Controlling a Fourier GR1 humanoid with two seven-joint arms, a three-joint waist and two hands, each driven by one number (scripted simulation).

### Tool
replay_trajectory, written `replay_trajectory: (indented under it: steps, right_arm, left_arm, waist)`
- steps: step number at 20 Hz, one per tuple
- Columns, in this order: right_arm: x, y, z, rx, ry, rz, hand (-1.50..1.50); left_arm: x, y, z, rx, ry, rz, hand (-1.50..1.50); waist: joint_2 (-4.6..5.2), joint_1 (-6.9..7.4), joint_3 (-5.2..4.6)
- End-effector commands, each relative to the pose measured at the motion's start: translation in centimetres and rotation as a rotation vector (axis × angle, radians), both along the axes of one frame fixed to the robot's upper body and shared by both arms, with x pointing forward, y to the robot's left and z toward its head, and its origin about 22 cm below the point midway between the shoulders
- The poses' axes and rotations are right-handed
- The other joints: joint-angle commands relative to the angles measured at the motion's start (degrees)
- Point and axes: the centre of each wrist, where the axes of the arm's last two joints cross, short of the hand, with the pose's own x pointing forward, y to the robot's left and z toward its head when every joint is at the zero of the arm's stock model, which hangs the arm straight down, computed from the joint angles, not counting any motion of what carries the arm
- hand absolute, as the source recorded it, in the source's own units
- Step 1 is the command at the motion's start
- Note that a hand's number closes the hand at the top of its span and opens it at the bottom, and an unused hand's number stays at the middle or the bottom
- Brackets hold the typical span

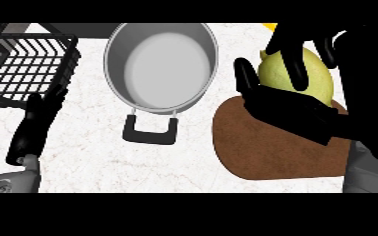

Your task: Pick the lemon from the cutting board and place it in the pot

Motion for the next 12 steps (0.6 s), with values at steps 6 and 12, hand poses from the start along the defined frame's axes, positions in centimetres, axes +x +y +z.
replay_trajectory:
  steps: [6, 12]
  right_arm:
    - [4.0, 8.4, -0.8, -0.031, 0.164, 0.027, 1.5]
    - [8.0, 12.5, -1.8, -0.087, 0.28, 0.059, 1.5]
  left_arm:
    - [1.7, -0.4, 0.0, 0.002, -0.012, 0.027, 0.0]
    - [1.7, -1.0, -0.4, -0.013, -0.011, 0.008, 0.0]
  waist:
    - [0.34, -0.21, 0.02]
    - [0.52, 0.67, -0.02]
